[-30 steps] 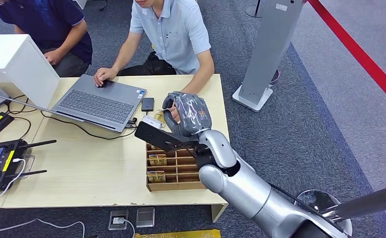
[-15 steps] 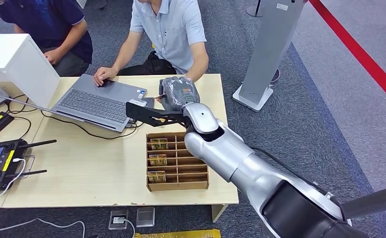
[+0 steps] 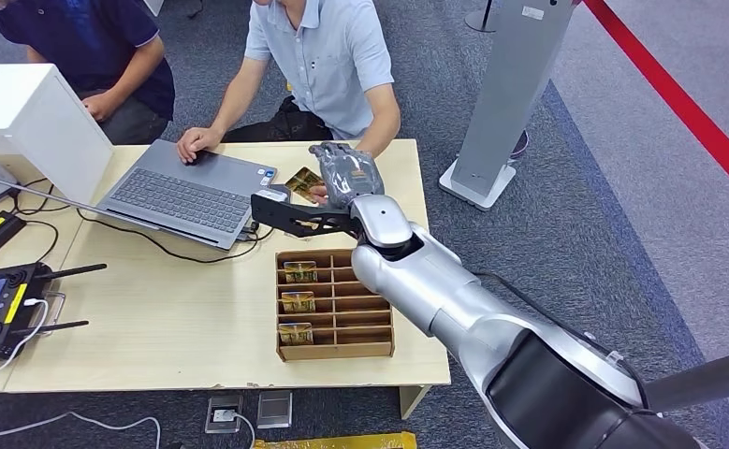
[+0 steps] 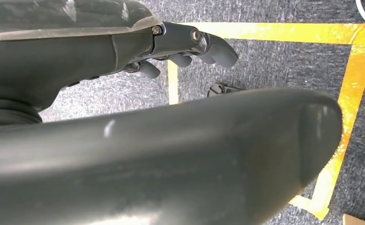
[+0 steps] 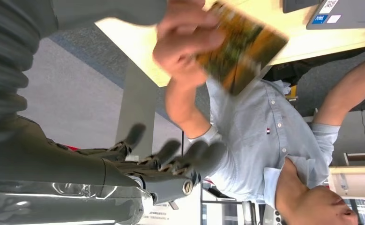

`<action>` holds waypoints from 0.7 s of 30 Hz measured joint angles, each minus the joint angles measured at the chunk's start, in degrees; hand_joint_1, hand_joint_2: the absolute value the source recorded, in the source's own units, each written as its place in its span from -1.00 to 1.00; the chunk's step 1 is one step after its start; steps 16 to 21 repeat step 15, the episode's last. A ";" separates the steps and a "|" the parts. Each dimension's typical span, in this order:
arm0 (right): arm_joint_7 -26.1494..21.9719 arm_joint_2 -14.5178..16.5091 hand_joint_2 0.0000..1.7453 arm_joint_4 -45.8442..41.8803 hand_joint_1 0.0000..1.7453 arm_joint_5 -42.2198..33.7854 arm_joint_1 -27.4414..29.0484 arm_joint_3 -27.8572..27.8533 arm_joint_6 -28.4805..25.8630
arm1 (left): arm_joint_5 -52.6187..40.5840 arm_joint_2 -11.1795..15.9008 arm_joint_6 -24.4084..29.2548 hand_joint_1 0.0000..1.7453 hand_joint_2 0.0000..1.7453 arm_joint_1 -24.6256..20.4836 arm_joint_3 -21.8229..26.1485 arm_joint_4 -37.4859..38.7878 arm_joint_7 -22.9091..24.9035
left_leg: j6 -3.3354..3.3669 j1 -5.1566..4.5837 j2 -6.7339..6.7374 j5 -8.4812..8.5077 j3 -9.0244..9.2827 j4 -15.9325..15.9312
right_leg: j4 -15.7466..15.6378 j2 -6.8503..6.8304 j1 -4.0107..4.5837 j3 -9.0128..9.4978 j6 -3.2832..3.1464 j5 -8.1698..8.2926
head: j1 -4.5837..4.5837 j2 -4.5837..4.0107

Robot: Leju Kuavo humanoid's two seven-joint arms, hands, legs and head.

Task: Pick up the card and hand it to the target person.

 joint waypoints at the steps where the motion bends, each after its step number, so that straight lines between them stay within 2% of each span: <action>1: -0.09 0.01 1.00 0.20 -1.00 -0.37 -0.17 0.11 -0.19 | 0.11 0.04 0.00 -1.00 -1.00 0.00 0.00 0.00 -0.03 | 0.00 0.00 0.00 0.00 0.00 0.00 | 0.00 0.00 0.00 0.00 0.00 0.00 | 0.00 0.00; 5: -0.71 -0.03 1.00 0.63 -1.00 -3.52 -0.50 0.25 -0.61 | 0.72 0.14 0.05 -1.00 -1.00 0.02 0.00 0.00 -0.01 | 0.00 0.00 0.01 0.00 0.02 0.00 | 0.00 0.00 0.00 0.00 0.00 0.00 | -0.01 0.00; 10: -4.56 -0.55 1.00 -0.05 -1.00 -14.42 0.02 -1.19 -1.10 | 1.66 0.17 0.61 -1.00 -1.00 0.08 0.01 0.00 0.85 | 0.00 0.00 0.02 0.00 0.04 0.01 | -0.01 0.01 0.00 0.00 0.00 0.00 | -0.01 0.00; 14: -5.83 -2.88 1.00 -5.20 -1.00 -22.10 3.42 -2.92 -3.84 | 2.67 0.16 1.42 -1.00 -1.00 0.17 0.02 0.00 1.36 | 0.00 0.00 0.02 0.00 0.07 0.02 | -0.04 0.01 0.00 0.02 0.00 0.00 | 0.00 0.00; 21: -5.82 -3.34 1.00 -6.17 -1.00 -23.03 4.05 -3.14 -4.22 | 2.81 0.16 1.53 -1.00 -1.00 0.19 0.02 0.00 1.38 | 0.00 0.00 0.02 0.00 0.07 0.03 | -0.05 0.01 0.00 0.02 0.00 0.00 | 0.00 0.00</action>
